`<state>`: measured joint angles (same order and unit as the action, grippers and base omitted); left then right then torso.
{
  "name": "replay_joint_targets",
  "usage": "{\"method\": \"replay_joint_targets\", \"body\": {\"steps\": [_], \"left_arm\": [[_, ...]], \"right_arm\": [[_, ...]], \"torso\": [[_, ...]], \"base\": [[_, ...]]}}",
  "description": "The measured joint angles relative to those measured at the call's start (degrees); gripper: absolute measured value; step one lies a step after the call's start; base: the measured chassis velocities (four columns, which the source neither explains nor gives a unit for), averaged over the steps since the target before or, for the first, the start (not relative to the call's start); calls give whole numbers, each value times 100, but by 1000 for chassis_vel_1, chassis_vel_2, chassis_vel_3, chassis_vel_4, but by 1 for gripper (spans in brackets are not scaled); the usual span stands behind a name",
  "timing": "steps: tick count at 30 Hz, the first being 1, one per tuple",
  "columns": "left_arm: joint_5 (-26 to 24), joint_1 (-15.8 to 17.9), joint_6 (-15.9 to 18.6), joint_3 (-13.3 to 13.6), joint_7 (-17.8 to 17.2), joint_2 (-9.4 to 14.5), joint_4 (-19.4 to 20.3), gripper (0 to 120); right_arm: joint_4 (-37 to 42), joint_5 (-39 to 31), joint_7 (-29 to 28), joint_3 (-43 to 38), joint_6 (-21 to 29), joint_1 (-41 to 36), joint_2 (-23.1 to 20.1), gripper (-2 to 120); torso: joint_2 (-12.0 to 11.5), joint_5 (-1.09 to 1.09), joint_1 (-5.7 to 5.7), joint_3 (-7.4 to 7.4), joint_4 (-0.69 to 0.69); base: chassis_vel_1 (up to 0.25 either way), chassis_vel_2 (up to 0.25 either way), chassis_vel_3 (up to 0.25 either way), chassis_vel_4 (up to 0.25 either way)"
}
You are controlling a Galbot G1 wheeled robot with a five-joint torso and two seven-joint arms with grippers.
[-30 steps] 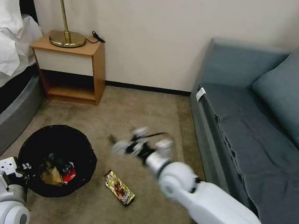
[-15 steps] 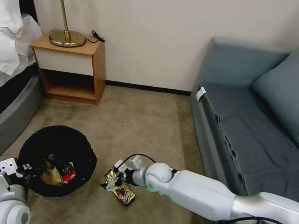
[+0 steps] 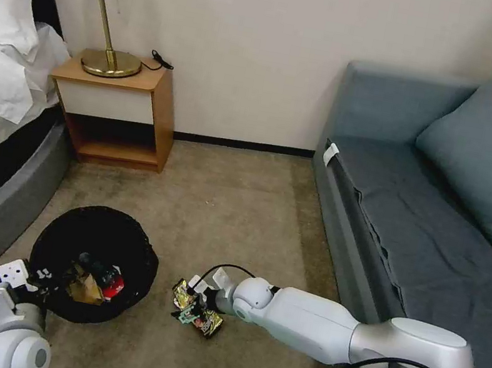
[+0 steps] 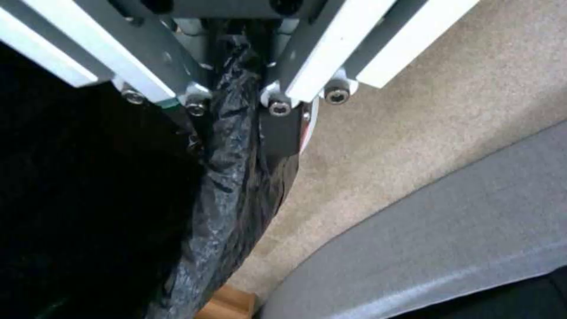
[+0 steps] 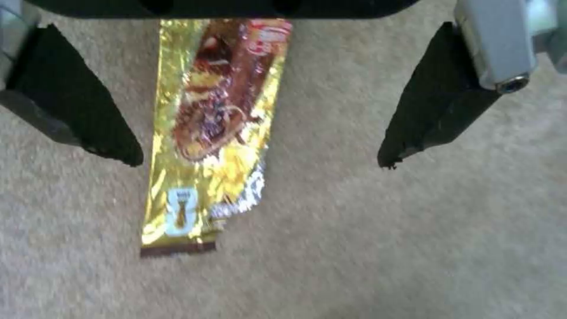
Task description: Pick up the trash bin, then pick up the garbage on the floor and place it into the trash bin.
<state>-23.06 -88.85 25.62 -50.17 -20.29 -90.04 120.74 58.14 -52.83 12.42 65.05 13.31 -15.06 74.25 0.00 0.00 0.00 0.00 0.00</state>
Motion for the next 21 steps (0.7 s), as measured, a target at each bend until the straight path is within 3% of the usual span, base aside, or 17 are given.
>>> {"method": "replay_joint_targets", "body": {"steps": [21], "left_arm": [[79, -42, -74, 79, 9, 4, 70, 2]], "right_arm": [[-577, 580, 71, -124, -480, -445, 109, 100]], "torso": [[1, 0, 0, 0, 0]], "base": [[0, 0, 0, 0]]}}
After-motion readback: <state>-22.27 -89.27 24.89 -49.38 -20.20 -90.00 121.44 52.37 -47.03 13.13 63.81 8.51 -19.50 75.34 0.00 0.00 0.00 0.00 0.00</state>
